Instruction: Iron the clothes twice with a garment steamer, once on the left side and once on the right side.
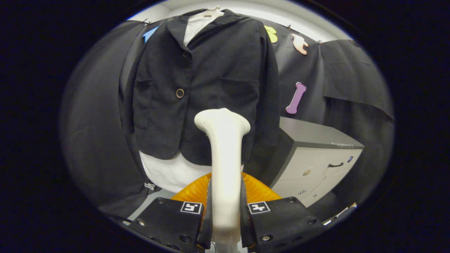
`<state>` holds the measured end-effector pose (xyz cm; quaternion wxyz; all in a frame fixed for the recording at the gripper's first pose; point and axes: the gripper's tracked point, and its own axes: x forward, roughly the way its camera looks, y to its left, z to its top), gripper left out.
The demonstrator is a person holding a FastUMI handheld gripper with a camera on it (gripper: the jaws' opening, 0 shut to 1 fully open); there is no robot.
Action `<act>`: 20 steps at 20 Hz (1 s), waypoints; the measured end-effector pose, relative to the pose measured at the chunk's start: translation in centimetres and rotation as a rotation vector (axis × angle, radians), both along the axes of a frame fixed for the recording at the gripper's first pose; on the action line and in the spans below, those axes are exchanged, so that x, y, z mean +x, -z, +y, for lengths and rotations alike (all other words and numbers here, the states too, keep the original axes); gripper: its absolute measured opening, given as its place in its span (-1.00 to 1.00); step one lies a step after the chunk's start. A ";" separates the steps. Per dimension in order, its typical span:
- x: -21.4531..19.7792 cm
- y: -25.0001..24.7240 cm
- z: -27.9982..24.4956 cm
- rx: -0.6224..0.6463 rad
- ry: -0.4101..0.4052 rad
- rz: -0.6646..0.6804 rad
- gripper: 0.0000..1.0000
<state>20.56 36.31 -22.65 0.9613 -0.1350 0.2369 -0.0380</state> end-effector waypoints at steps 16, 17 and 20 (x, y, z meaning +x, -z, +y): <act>-3.6 5.4 -2.9 -0.064 0.073 0.106 -0.31; -3.7 5.0 -2.7 -0.055 0.075 0.091 -0.31; -4.4 2.4 -1.7 -0.040 0.066 0.041 -0.31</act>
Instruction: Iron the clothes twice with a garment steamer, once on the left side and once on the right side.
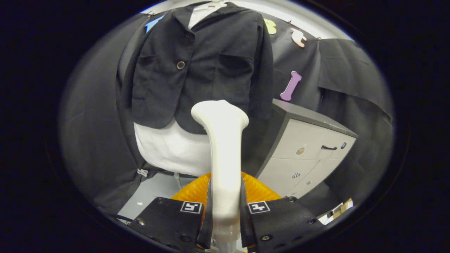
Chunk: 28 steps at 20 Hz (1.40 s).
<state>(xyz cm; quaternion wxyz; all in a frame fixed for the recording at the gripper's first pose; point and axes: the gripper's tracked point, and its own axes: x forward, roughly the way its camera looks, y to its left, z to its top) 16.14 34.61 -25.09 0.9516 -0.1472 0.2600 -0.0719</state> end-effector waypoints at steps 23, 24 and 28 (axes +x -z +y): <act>6.0 -28.4 18.3 0.177 -0.321 -0.641 -0.31; 6.4 -28.8 19.1 0.177 -0.343 -0.658 -0.31; 9.5 -31.5 23.3 0.177 -0.406 -0.722 -0.31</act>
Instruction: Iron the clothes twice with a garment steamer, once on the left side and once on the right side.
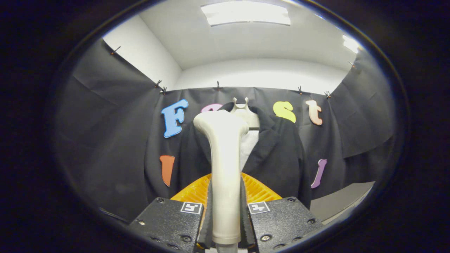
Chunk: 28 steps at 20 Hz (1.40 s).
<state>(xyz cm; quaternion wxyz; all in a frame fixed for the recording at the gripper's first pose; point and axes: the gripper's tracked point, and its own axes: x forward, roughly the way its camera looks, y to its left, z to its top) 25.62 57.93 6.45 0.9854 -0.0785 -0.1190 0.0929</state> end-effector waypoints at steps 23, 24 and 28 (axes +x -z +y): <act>5.0 8.2 1.3 -0.186 0.134 0.062 -0.32; 4.8 8.9 1.0 -0.191 0.141 0.077 -0.32; 3.7 10.9 -0.7 -0.199 0.171 0.121 -0.32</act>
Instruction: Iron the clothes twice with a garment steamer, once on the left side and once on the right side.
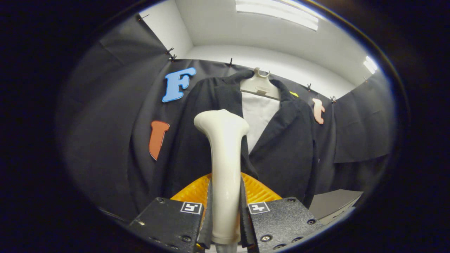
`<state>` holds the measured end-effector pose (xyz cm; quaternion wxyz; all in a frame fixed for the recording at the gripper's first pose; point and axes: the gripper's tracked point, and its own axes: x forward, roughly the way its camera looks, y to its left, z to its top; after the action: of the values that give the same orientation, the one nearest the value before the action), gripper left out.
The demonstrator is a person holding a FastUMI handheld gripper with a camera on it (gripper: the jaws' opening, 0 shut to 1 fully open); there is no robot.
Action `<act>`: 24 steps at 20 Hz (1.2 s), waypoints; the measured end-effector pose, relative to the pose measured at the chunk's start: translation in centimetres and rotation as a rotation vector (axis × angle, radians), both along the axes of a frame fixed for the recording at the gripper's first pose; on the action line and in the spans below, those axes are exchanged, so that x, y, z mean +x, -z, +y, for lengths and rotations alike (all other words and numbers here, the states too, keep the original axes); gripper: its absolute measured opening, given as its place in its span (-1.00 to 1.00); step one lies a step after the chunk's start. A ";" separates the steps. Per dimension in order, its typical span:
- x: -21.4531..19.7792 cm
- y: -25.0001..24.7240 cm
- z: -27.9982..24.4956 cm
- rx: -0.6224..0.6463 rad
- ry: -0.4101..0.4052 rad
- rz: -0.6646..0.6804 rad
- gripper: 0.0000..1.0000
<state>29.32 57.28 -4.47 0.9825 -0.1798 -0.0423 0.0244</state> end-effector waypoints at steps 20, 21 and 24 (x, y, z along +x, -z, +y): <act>-4.7 9.7 -5.1 0.006 0.088 0.212 -0.31; -4.8 10.3 -5.2 0.001 0.090 0.227 -0.31; -5.2 11.9 -5.5 0.002 0.096 0.265 -0.31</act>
<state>24.12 51.82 -16.41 0.9797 -0.1761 0.0963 0.0008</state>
